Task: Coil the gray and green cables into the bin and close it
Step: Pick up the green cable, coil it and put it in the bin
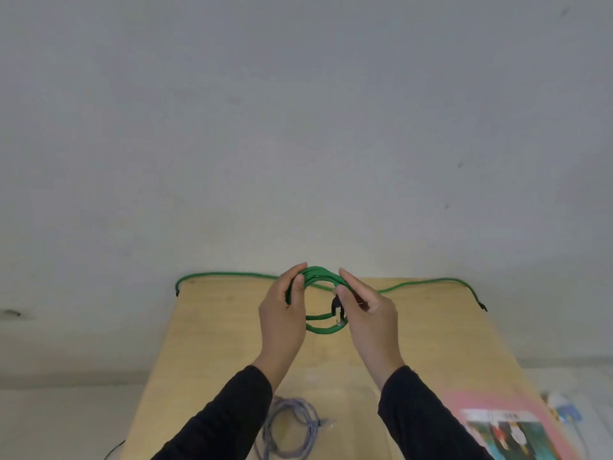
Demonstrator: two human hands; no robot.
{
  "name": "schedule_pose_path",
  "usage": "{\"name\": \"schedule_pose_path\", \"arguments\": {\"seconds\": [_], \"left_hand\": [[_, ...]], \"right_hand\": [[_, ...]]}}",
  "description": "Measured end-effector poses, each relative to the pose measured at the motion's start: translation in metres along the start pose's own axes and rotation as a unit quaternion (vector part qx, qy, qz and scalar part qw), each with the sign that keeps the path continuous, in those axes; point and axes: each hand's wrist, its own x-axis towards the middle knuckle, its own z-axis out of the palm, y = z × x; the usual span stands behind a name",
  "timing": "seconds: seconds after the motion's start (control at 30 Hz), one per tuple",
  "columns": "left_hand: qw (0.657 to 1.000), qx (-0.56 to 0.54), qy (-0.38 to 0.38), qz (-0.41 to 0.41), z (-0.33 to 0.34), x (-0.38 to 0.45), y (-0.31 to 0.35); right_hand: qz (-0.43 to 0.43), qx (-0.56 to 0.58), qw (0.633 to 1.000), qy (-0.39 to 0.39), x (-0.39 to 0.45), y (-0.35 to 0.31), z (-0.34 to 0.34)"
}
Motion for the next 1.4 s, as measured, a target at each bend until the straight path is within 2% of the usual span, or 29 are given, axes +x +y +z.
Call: {"name": "schedule_pose_path", "arguments": {"seconds": [0.17,0.3,0.47,0.73,0.9,1.23,1.4], "left_hand": [[0.998,0.028,-0.042,-0.032,0.01,-0.056,-0.033],[0.992,0.063,-0.079,-0.074,0.02,-0.097,-0.061],[0.966,0.183,-0.149,-0.101,0.028,-0.123,-0.085],[0.959,0.224,-0.156,-0.076,0.03,-0.124,-0.101],[0.951,0.239,-0.184,-0.073,0.032,-0.117,-0.109],[0.937,0.278,-0.213,-0.005,0.033,-0.118,-0.117],[0.923,0.318,-0.21,0.058,0.034,-0.122,-0.117]], "right_hand": [[0.071,-0.022,0.997,0.022,-0.04,0.044,-0.023],[0.11,-0.086,0.99,0.01,-0.07,0.076,-0.046],[0.116,-0.207,0.971,-0.017,-0.09,0.109,-0.064],[0.027,-0.35,0.936,-0.032,-0.098,0.129,-0.058],[0.055,-0.429,0.9,-0.058,-0.092,0.137,-0.052],[0.005,-0.458,0.884,-0.092,-0.103,0.148,-0.052],[-0.083,-0.517,0.848,-0.081,-0.104,0.15,-0.053]]}}
